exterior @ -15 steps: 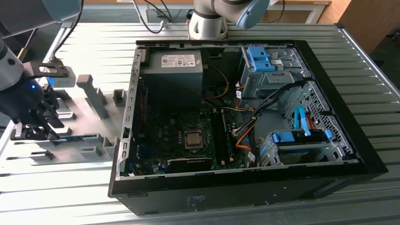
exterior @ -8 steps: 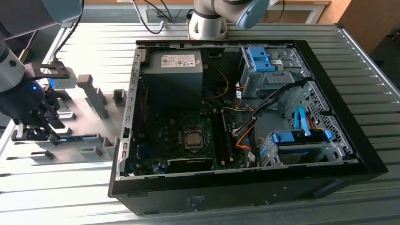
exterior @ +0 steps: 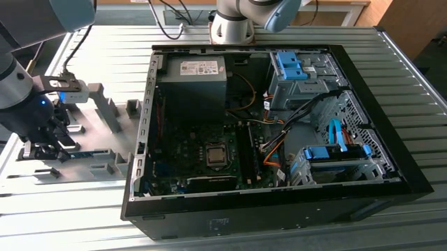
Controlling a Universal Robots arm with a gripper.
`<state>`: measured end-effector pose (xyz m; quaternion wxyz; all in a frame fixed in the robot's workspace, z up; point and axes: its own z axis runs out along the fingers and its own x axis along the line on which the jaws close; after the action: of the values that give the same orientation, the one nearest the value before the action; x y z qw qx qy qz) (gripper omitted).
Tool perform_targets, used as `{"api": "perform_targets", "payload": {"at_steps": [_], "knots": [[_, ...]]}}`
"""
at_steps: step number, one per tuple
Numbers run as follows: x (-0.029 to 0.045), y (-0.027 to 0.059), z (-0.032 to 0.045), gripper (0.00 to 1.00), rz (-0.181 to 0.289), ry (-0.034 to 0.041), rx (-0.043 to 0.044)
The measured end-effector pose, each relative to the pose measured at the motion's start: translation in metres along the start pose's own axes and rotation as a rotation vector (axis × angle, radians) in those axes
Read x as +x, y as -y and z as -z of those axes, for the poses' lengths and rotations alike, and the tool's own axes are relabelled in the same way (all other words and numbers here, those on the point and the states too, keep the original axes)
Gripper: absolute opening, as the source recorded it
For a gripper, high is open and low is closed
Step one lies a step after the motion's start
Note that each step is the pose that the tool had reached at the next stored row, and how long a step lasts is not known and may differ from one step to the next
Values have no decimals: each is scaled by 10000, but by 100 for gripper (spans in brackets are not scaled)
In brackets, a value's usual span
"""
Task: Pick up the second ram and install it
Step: 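Pick up the second ram and move it above second insertion slot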
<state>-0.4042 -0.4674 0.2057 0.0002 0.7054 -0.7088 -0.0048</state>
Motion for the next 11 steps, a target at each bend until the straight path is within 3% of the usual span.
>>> {"api": "perform_targets", "payload": {"at_steps": [11], "knots": [[12,33,-86,38,-12,0,2]]}}
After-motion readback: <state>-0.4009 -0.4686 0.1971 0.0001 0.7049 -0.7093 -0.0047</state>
